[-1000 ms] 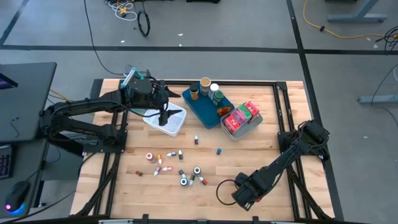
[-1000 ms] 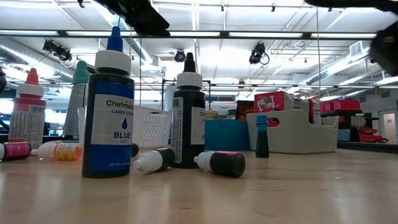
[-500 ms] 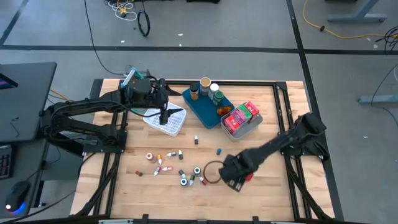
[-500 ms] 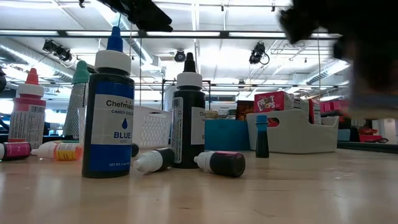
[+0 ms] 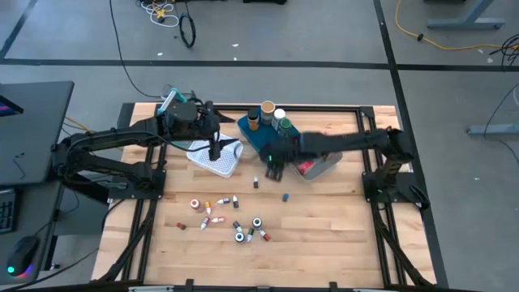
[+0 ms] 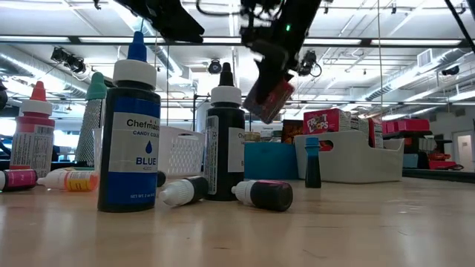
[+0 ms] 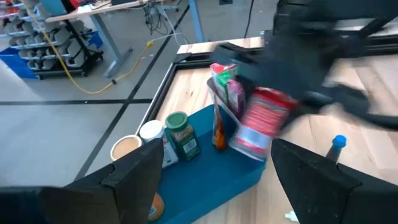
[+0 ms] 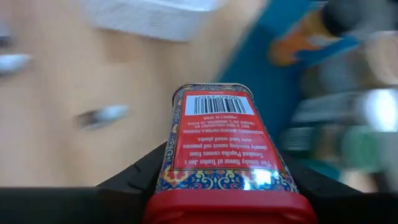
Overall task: Pick & Place Kitchen Items
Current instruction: Put the red seasoning can into the blue bin
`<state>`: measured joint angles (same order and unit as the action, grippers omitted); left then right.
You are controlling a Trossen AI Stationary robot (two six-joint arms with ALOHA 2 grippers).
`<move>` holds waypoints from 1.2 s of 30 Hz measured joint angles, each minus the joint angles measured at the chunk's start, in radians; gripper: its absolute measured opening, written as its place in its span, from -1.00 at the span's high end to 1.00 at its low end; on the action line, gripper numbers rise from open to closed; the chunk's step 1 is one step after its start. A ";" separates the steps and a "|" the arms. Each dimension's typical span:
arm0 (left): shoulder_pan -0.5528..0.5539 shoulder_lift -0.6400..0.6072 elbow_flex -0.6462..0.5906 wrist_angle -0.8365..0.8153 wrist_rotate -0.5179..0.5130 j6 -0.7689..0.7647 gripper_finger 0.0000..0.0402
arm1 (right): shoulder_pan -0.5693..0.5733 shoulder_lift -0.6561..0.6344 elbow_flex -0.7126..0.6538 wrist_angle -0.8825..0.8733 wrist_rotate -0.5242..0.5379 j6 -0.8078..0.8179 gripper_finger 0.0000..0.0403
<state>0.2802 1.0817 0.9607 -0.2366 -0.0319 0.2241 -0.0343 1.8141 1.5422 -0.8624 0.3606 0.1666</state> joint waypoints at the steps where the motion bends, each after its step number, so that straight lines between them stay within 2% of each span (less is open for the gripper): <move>1: 0.000 0.000 0.000 -0.005 -0.006 0.000 -0.52 | -0.030 0.000 -0.007 0.020 0.008 -0.026 -0.01; 5: 0.000 0.000 0.000 -0.032 -0.009 0.000 -0.52 | -0.135 0.000 -0.027 0.066 -0.070 -0.130 -0.01; 9: 0.000 0.000 0.000 -0.038 -0.009 -0.002 -0.52 | -0.188 0.012 -0.051 0.096 -0.117 -0.178 -0.01; 14: 0.000 -0.003 0.000 -0.047 -0.010 -0.025 -0.52 | -0.213 0.036 -0.121 0.126 -0.146 -0.221 -0.01; 22: 0.000 -0.016 0.003 -0.044 -0.023 -0.030 -0.52 | -0.219 0.045 -0.178 0.234 -0.126 -0.360 -0.02; 27: 0.000 -0.018 0.004 -0.043 -0.029 -0.030 -0.52 | -0.247 0.050 -0.210 0.285 -0.223 -0.363 -0.10; 36: 0.000 -0.018 0.004 -0.044 -0.029 -0.058 -0.52 | -0.265 0.051 -0.257 0.394 -0.179 -0.287 -0.33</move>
<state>0.2798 1.0637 0.9649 -0.2802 -0.0605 0.1663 -0.2989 1.8648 1.2854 -0.4688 0.1812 -0.1203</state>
